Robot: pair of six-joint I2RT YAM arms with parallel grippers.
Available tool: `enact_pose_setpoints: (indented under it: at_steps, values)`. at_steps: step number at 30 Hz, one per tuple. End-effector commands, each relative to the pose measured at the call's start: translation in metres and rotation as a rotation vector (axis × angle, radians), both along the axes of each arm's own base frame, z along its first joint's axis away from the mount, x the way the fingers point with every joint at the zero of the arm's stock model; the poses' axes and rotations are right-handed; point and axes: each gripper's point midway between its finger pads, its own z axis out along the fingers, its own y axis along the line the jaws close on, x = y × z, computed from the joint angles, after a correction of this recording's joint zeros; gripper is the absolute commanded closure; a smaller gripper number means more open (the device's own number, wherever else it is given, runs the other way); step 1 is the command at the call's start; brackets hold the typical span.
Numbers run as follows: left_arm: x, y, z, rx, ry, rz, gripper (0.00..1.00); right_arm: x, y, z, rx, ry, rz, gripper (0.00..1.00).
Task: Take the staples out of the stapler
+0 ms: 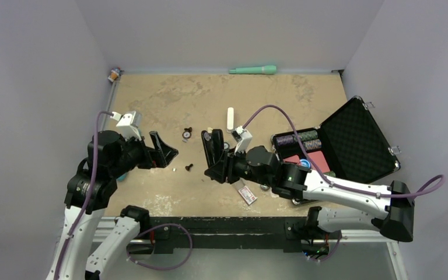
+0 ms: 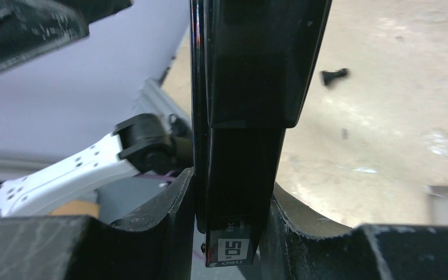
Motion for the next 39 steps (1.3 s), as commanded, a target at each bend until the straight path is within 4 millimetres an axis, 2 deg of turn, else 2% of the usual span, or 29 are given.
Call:
enact_pose_setpoints:
  at_steps: [1,5,14,21,30,39]
  values:
    - [0.005,0.041,-0.047,0.252,0.043,0.104,0.01,0.037,-0.017,0.021,-0.042,-0.049,-0.138,1.00]
    - [0.009,0.045,-0.067,0.292,0.031,0.108,0.03,0.064,-0.030,0.004,-0.117,-0.054,-0.180,1.00]
    - [0.008,0.045,-0.064,0.286,-0.014,0.107,0.06,0.154,-0.091,-0.041,-0.446,-0.037,-0.441,1.00]
    - [0.007,0.045,-0.064,0.285,-0.022,0.105,0.06,0.211,-0.119,-0.070,-0.668,-0.029,-0.568,1.00]
    - [0.005,0.047,-0.061,0.282,-0.050,0.113,0.06,0.254,-0.117,-0.103,-0.774,0.015,-0.541,1.00]
    - [0.006,0.045,-0.061,0.280,-0.054,0.103,0.06,0.270,-0.128,-0.139,-0.853,0.074,-0.492,1.00]
